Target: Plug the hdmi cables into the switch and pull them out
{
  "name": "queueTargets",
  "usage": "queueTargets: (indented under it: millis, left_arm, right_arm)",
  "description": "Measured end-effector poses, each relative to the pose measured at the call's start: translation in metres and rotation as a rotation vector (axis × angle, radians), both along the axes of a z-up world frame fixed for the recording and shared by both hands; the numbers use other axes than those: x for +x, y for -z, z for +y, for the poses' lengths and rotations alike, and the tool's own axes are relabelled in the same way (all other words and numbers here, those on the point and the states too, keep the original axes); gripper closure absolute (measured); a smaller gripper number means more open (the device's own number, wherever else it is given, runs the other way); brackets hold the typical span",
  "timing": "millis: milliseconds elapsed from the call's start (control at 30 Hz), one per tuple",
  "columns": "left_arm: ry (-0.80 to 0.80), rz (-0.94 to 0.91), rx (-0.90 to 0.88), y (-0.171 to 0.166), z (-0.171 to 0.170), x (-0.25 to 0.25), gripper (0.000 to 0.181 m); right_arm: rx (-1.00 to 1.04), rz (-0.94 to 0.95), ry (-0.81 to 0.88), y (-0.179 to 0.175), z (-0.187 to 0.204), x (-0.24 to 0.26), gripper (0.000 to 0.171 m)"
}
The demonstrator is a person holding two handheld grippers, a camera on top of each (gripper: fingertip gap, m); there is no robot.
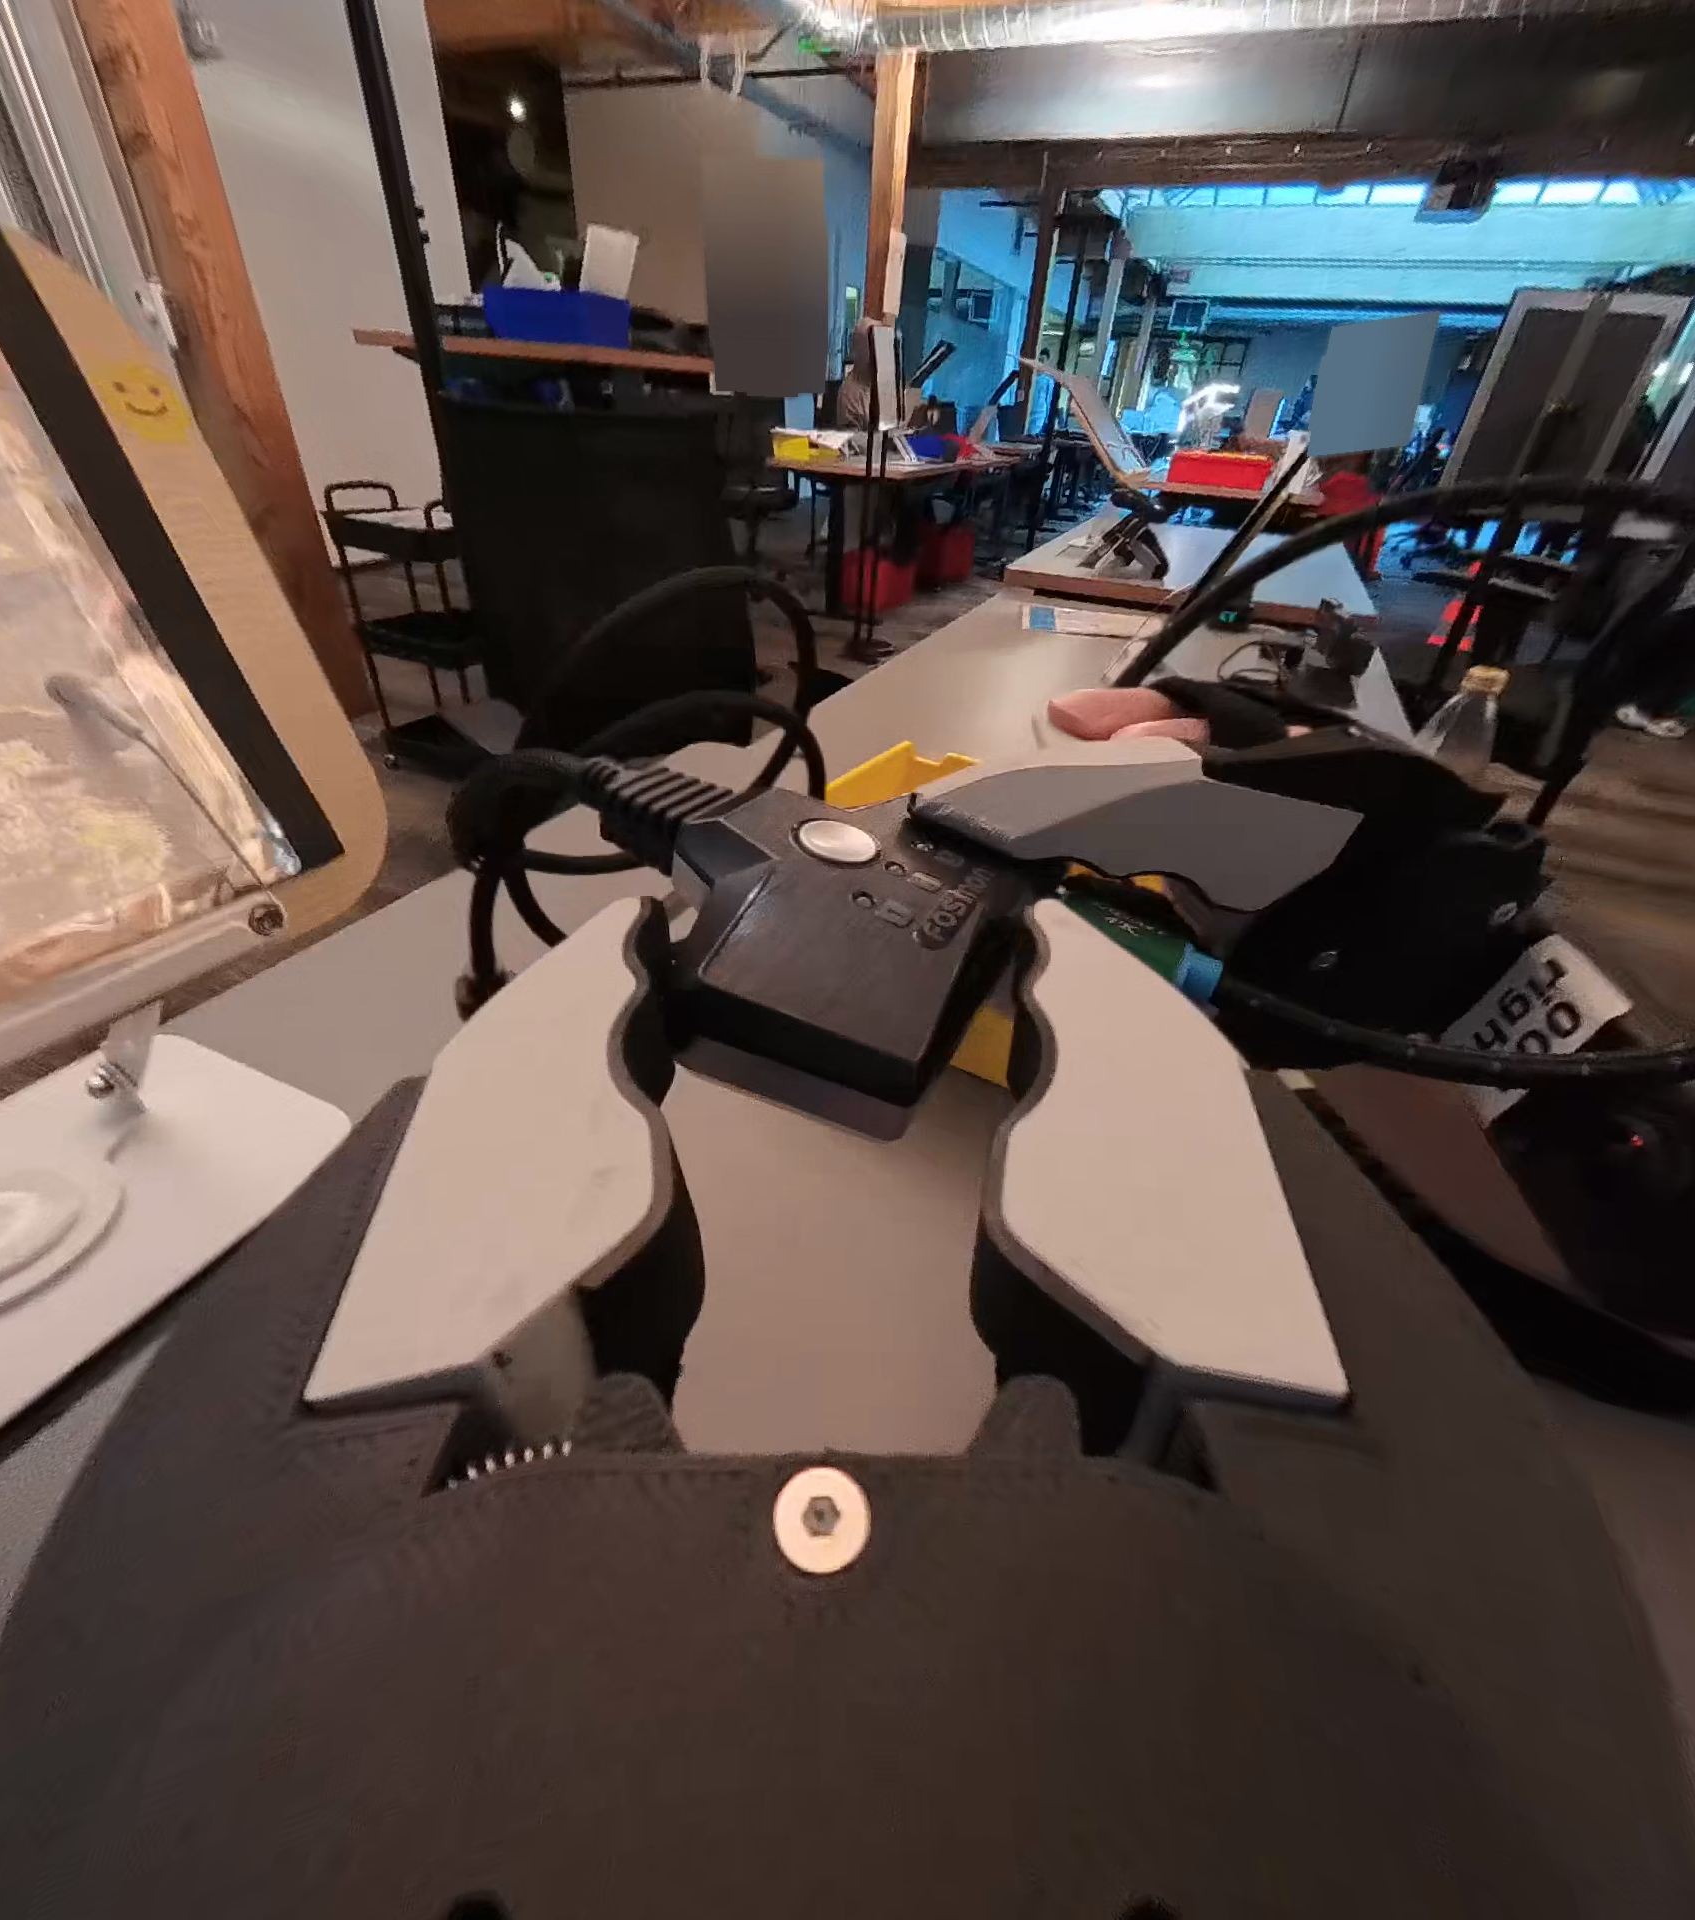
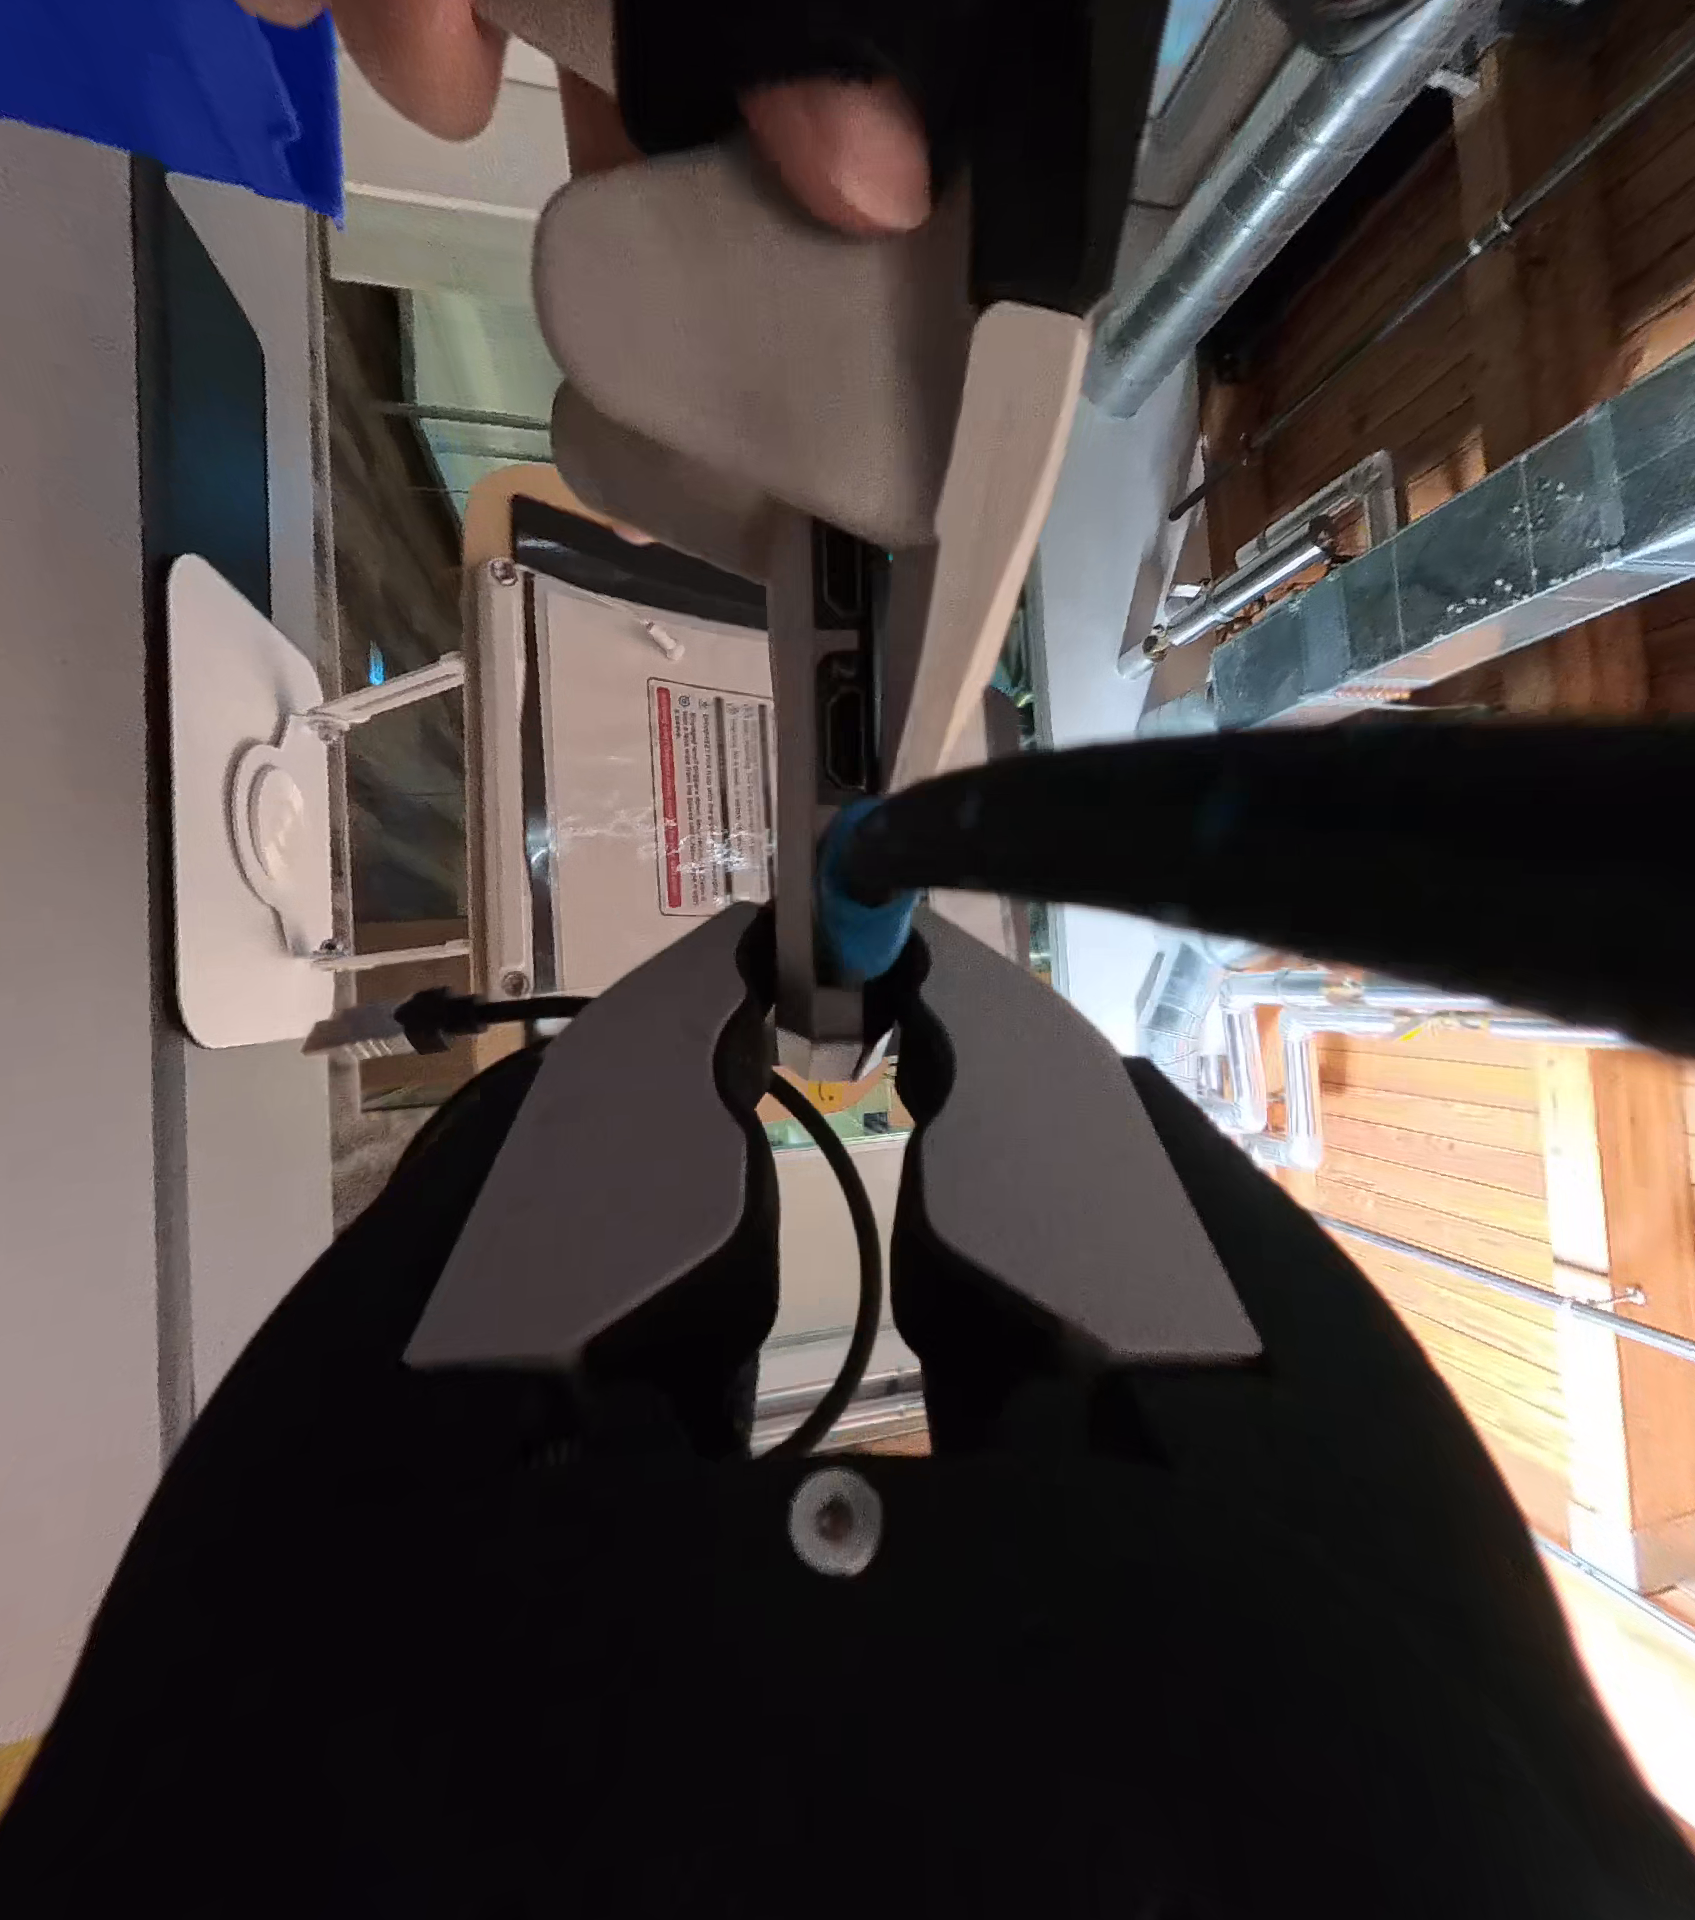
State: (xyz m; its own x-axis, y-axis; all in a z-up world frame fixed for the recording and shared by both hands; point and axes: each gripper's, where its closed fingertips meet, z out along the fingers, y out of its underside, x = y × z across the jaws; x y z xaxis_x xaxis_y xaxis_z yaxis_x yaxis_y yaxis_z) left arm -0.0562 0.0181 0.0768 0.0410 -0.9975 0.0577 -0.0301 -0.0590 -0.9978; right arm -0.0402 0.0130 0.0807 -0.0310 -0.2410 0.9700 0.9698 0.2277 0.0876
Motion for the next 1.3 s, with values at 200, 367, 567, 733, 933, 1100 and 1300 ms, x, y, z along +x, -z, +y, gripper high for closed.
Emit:
queueTargets:
  millis: [200, 367, 567, 733, 933, 1100, 1300]
  left_arm:
    - [-0.043, -0.019, 0.307, 0.01, -0.004, 0.005, 0.126]
    - [-0.056, 0.018, 0.208, 0.013, 0.003, 0.006, 0.112]
    - [-0.081, 0.184, 0.229, 0.036, 0.011, 0.007, 0.121]
    - [-0.091, 0.367, 0.177, 0.065, 0.018, 0.008, 0.117]
    - [0.039, 0.456, 0.123, 0.092, 0.005, 0.013, 0.109]
    - [0.097, 0.469, 0.062, 0.106, -0.006, 0.023, 0.1]
    - [0.119, 0.371, -0.033, 0.097, -0.011, 0.037, 0.105]
  right_arm:
    - [-0.061, -0.078, -0.024, 0.019, 0.004, -0.001, 0.151]
    - [-0.043, -0.055, -0.004, 0.014, 0.006, 0.004, 0.15]
    - [-0.05, -0.121, 0.022, 0.015, 0.004, 0.009, 0.151]
    - [-0.131, -0.208, 0.028, 0.033, 0.008, 0.006, 0.15]
    - [-0.222, -0.316, 0.02, 0.046, 0.002, -0.008, 0.151]
    - [-0.276, -0.536, 0.046, 0.052, -0.003, -0.014, 0.15]
    - [-0.262, -0.752, 0.148, 0.04, -0.001, -0.008, 0.147]
